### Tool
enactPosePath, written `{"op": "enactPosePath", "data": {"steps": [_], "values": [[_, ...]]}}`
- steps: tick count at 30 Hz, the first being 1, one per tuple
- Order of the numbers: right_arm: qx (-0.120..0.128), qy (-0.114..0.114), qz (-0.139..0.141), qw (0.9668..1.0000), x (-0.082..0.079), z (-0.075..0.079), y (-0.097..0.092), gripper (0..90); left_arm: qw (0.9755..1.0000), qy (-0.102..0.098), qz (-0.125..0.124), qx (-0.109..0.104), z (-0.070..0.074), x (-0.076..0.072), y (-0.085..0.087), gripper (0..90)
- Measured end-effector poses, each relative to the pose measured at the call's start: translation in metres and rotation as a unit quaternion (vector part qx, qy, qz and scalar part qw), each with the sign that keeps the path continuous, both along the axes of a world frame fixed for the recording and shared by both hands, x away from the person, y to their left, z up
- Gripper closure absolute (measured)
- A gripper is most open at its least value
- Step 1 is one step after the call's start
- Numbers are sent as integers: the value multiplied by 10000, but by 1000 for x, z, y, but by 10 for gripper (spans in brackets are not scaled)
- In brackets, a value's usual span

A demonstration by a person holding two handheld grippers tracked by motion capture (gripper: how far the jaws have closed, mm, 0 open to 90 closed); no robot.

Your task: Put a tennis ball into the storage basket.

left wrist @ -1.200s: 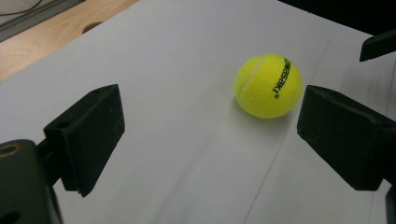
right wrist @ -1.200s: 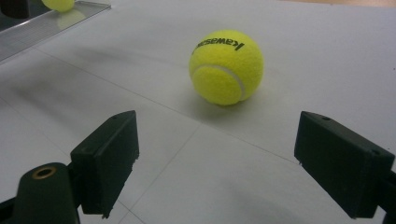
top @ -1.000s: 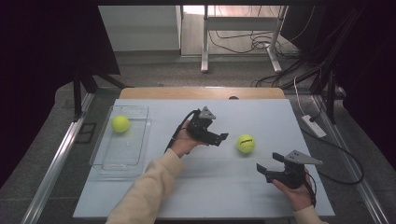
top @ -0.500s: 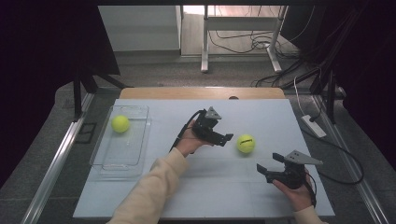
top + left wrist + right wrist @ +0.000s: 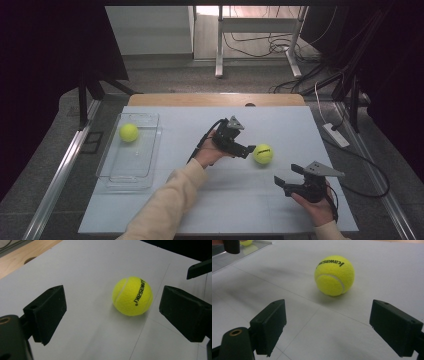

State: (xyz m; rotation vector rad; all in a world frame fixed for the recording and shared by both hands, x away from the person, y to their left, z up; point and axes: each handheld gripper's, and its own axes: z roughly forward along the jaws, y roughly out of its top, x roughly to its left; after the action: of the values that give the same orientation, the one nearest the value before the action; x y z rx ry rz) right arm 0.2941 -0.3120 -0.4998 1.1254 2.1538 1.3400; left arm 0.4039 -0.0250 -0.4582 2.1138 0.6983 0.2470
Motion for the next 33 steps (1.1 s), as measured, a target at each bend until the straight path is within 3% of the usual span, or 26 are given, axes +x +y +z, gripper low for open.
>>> {"op": "enactPosePath", "data": {"steps": [5,19,22,33], "values": [[7,10,-11,10000,0,0,-1,142,9998,-9,-74,178,-4,1,-9,79],[-4,21,5,10000,0,-1,0,142,9995,82,-218,214,-11,2,-25,77],[1,19,1,10000,0,-1,0,142,9989,69,-318,338,-13,3,-28,75],[-2,36,10,10000,1,-2,0,142,9989,187,-353,260,-18,6,-35,75]]}}
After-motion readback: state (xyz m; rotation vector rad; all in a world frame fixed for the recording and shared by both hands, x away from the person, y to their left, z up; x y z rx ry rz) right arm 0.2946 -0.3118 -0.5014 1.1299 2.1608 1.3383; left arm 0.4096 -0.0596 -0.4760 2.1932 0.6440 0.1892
